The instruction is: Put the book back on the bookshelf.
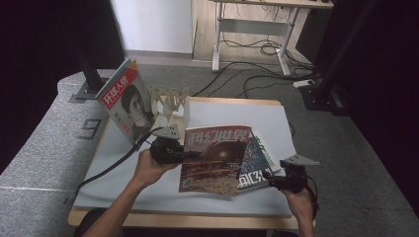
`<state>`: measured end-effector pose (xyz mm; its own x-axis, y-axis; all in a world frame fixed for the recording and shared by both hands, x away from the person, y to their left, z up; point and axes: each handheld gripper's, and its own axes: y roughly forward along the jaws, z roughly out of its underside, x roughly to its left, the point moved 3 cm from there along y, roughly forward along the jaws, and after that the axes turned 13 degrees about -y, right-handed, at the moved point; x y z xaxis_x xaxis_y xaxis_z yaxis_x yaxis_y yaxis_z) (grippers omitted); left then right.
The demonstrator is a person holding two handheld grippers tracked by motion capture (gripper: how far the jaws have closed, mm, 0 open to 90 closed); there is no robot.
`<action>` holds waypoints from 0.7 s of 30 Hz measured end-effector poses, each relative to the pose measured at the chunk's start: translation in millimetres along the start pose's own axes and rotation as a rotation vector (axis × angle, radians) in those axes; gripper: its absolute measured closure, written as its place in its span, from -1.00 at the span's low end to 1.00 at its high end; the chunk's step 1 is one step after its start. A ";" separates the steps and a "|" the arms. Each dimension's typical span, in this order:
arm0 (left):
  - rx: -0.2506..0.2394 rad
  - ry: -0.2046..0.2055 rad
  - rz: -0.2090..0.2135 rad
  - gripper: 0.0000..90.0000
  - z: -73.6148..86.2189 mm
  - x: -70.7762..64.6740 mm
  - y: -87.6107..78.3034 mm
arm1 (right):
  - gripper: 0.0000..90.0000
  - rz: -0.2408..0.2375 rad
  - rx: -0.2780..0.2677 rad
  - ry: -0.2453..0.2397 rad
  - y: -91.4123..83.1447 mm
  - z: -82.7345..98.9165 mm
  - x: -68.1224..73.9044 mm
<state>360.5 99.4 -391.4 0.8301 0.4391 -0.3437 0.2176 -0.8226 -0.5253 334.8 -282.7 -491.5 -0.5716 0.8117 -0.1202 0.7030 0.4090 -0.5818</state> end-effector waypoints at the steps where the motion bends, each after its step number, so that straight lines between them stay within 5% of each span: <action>1: 0.000 0.000 0.000 0.87 0.0 0.0 0.0 | -0.72 0.000 0.000 0.000 0.0 0.0 0.0; 6: -0.038 -0.018 -0.054 0.87 -6.3 4.6 -19.1 | -1.00 0.013 0.033 0.016 5.9 15.5 -0.2; 14: -0.053 -0.028 -0.158 0.87 -7.5 13.9 -32.2 | -1.00 0.029 0.090 -0.027 15.7 28.7 5.4; 21: -0.055 -0.030 -0.201 0.87 -7.1 16.9 -37.8 | -1.00 0.032 0.101 -0.033 19.5 41.2 9.4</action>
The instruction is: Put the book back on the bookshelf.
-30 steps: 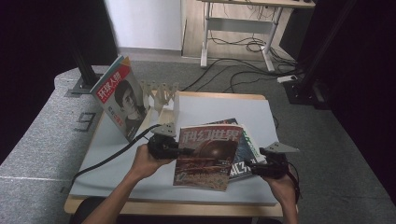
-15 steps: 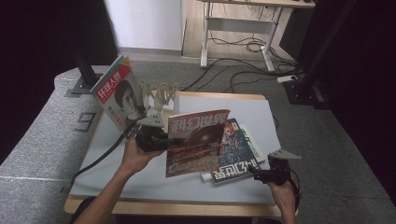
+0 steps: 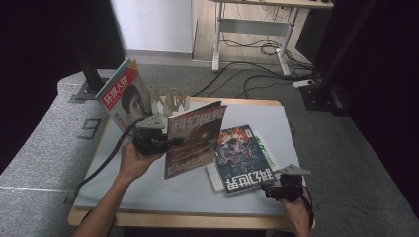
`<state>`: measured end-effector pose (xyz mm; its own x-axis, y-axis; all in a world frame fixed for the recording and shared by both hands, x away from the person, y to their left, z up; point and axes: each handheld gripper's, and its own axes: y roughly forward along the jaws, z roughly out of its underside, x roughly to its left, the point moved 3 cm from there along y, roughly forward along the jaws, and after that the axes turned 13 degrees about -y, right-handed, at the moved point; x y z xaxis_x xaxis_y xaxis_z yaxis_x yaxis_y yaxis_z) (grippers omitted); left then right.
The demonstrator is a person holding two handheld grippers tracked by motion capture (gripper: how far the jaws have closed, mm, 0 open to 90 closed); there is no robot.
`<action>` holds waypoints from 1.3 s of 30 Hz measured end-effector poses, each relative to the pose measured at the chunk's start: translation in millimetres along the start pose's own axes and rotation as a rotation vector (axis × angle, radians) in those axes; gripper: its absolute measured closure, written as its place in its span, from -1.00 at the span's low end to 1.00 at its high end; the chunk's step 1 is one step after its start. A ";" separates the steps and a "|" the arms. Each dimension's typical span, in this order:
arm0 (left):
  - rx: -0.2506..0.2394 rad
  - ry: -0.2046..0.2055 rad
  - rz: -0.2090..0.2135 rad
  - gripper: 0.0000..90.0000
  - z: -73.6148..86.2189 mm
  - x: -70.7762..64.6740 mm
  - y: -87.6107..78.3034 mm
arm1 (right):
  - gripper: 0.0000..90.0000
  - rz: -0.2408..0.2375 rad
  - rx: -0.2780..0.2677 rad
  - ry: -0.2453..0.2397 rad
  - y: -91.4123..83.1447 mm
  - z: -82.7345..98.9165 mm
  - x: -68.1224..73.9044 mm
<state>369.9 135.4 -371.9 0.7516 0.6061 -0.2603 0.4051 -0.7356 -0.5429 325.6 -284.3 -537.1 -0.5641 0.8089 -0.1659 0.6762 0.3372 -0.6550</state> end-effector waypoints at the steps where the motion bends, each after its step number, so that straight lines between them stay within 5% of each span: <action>1: -0.006 -0.011 -0.007 0.87 -0.3 1.7 -2.8 | -1.00 0.004 0.003 -0.007 0.7 1.9 0.0; 8: -0.014 -0.018 -0.080 0.87 -1.2 8.6 -11.7 | -1.00 -0.017 0.014 -0.025 6.0 12.9 -0.5; 12: -0.014 -0.017 -0.122 0.87 -1.4 13.3 -16.6 | -1.00 -0.025 0.049 -0.073 10.4 18.3 2.5; 18: -0.012 -0.020 -0.168 0.87 -1.0 20.4 -24.1 | -1.00 -0.033 0.030 -0.047 11.5 20.2 2.1; 34: -0.058 -0.105 -0.245 0.87 -1.4 48.2 -53.2 | -1.00 -0.031 0.007 -0.020 12.7 22.2 1.7; 39: -0.069 -0.117 -0.304 0.87 -5.5 56.9 -69.4 | -1.00 -0.032 0.006 -0.020 12.8 22.3 1.5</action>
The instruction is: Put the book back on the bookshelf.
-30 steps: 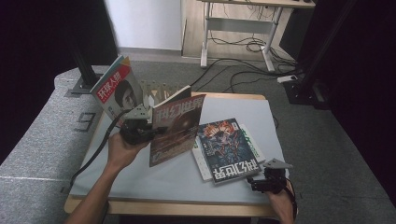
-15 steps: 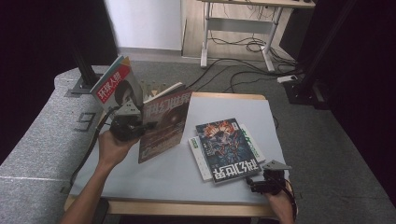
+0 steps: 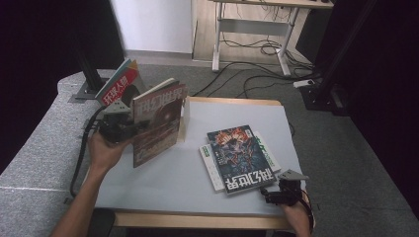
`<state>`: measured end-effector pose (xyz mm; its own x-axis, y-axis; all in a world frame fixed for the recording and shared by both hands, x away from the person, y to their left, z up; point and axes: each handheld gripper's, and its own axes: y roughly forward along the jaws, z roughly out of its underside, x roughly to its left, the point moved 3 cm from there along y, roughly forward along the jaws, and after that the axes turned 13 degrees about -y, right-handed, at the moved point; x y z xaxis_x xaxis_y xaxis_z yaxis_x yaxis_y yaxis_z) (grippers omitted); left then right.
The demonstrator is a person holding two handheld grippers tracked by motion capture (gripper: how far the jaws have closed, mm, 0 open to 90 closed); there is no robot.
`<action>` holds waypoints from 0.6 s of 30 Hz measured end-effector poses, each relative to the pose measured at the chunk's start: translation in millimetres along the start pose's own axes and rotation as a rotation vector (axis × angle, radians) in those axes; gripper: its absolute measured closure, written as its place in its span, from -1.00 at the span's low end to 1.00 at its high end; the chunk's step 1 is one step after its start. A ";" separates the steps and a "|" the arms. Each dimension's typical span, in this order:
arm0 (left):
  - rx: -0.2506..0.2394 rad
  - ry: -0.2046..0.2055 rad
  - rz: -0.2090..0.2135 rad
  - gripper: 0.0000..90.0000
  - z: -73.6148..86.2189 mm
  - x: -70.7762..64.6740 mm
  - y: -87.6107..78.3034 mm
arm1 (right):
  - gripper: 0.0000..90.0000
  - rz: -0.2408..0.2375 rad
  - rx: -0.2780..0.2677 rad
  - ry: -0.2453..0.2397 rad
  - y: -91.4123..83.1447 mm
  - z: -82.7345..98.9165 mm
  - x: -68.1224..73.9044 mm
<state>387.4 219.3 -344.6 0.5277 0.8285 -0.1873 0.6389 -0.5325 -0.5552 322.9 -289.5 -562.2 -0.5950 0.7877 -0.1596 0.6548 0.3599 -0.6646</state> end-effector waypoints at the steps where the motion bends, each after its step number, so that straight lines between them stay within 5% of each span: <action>1: 0.000 0.000 0.000 0.87 0.0 0.0 0.0 | -1.00 0.000 0.000 0.000 0.0 0.0 0.0; 18: -0.034 -0.062 -0.130 0.87 -8.7 32.3 -9.1 | -1.00 -0.004 -0.006 0.000 0.2 0.2 -0.5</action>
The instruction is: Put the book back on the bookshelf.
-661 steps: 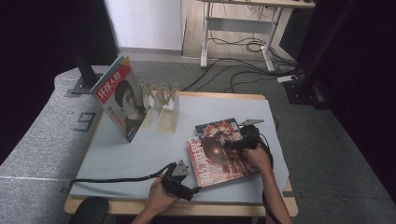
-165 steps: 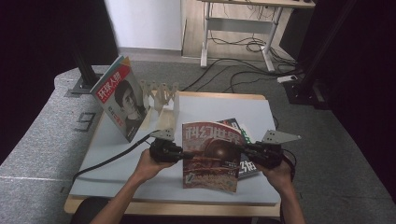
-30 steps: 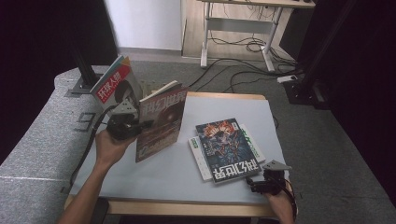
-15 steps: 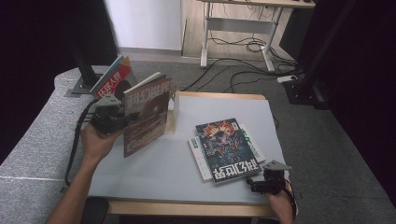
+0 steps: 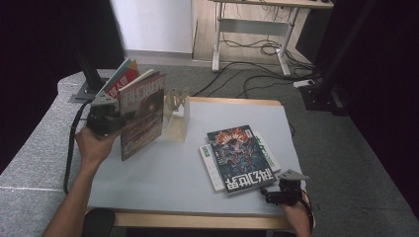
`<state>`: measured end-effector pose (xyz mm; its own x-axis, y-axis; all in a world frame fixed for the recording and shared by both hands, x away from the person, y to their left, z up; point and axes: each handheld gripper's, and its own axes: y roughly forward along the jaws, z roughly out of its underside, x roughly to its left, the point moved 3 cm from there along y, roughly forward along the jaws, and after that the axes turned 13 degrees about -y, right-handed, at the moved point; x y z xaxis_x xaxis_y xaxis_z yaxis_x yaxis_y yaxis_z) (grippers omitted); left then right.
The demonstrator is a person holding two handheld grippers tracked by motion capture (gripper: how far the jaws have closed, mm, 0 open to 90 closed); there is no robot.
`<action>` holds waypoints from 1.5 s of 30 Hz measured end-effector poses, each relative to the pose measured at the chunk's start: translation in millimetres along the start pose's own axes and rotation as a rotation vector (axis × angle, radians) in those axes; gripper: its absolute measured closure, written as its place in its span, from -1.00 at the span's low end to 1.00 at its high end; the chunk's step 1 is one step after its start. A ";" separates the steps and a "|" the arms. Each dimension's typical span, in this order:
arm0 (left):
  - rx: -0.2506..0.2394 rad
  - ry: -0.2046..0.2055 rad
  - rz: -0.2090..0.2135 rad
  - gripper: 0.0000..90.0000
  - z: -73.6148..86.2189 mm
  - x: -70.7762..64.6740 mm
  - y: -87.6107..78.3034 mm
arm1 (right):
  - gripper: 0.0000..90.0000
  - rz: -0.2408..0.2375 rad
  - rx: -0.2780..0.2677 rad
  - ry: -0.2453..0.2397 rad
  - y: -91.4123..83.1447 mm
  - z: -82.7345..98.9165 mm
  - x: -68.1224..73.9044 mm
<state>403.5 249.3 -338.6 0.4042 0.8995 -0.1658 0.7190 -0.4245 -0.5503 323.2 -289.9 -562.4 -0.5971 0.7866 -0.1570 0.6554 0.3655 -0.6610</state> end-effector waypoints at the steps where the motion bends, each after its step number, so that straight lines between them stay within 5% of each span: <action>1: 0.000 0.000 0.000 0.87 0.0 0.0 0.0 | -1.00 0.000 0.000 0.000 0.0 0.0 0.0; 12: -0.030 -0.043 -0.043 0.87 -4.0 12.2 12.8 | -1.00 -0.001 -0.001 0.001 0.0 0.0 -0.1; 45: -0.127 -0.108 -0.099 0.87 -7.0 8.3 83.3 | -1.00 -0.002 -0.003 0.000 0.2 0.2 -0.3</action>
<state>470.7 220.8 -380.1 0.2698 0.9404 -0.2072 0.8207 -0.3371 -0.4613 323.5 -290.2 -562.6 -0.5983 0.7860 -0.1557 0.6558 0.3687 -0.6588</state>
